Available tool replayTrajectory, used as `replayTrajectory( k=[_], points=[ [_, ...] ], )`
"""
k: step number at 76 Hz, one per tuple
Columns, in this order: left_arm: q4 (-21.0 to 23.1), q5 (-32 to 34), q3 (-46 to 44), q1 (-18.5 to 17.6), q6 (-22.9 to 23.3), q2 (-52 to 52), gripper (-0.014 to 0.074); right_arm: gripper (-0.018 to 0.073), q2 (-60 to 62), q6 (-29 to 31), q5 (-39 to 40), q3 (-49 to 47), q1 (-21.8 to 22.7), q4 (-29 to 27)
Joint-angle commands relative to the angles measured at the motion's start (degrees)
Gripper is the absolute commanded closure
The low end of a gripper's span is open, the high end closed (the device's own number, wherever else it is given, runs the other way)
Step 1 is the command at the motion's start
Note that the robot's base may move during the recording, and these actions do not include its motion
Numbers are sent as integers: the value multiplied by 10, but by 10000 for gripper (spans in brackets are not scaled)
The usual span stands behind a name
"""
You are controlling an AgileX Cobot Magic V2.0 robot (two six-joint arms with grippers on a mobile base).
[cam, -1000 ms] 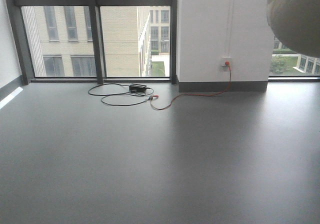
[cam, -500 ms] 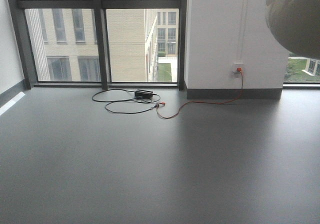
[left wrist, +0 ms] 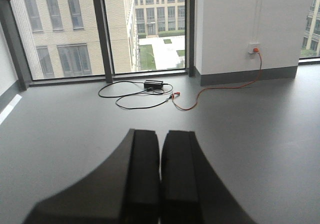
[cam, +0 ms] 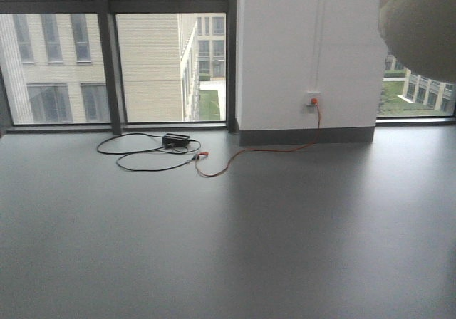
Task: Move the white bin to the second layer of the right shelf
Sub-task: 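Turn the base toward the roller shelf of blue crates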
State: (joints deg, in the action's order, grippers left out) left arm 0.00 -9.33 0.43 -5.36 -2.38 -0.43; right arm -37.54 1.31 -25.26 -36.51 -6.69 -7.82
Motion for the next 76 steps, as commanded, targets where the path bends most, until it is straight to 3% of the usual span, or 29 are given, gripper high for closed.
replayTrajectory(
  k=[1,76],
  points=[
    [0,49,21,-3,2,-8,512,511,1,0,55,-19,2,-5],
    [0,49,21,-3,2,-8,512,511,1,0,55,-19,2,-5]
  ],
)
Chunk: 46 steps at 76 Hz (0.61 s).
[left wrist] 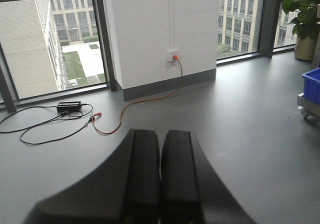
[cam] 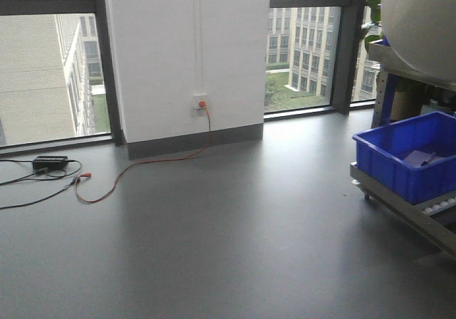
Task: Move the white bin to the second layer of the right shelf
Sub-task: 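Turn the base toward the roller shelf of blue crates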
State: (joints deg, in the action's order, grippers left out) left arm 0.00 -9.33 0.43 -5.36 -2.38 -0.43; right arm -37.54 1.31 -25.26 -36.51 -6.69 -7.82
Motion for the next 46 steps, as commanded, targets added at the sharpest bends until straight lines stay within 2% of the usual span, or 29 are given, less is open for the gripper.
replayTrajectory(
  k=[1,46],
  points=[
    [0,49,21,-3,2,-8,512,511,1,0,55,-19,2,-5],
    [0,49,21,-3,2,-8,512,511,1,0,55,-19,2,-5]
  ],
)
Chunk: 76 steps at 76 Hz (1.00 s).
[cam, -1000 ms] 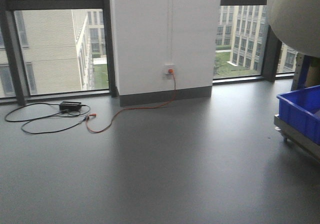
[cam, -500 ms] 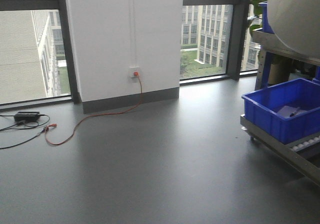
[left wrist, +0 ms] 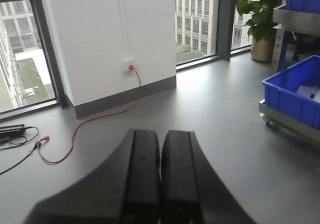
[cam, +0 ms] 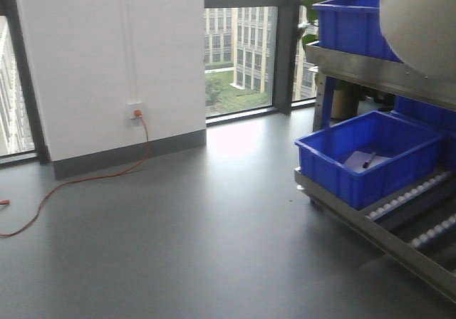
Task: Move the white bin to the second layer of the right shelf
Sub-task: 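Turn the base toward the roller shelf of blue crates, then drive up to the roller shelf holding the bin in the right gripper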
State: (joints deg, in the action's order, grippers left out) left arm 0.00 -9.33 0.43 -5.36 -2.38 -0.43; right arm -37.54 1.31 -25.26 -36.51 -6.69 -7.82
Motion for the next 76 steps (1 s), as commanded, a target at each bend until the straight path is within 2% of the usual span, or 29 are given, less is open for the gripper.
replayTrajectory(
  k=[1,76],
  points=[
    [0,49,21,-3,2,-8,512,511,1,0,55,-19,2,-5],
    [0,49,21,-3,2,-8,512,511,1,0,55,-19,2,-5]
  ],
)
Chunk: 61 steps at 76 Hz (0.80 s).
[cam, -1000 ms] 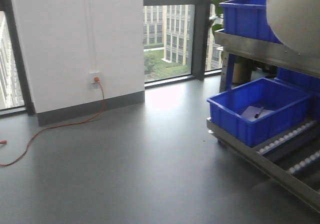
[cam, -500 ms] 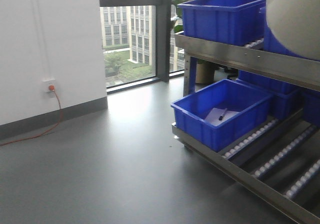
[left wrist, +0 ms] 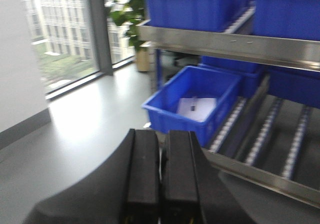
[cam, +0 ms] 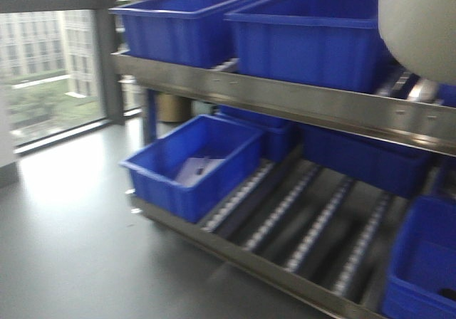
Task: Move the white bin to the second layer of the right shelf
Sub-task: 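Drive up to the roller shelf holding the bin in the right gripper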
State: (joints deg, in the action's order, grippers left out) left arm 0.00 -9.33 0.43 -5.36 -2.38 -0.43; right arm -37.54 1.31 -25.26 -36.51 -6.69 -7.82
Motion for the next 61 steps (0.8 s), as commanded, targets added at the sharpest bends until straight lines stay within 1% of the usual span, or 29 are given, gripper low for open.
replayTrajectory(
  k=[1,61],
  points=[
    [0,49,21,-3,2,-8,512,511,1,0,55,-19,2,-5],
    [0,49,21,-3,2,-8,512,511,-6,0,57,-19,2,-5]
  ],
)
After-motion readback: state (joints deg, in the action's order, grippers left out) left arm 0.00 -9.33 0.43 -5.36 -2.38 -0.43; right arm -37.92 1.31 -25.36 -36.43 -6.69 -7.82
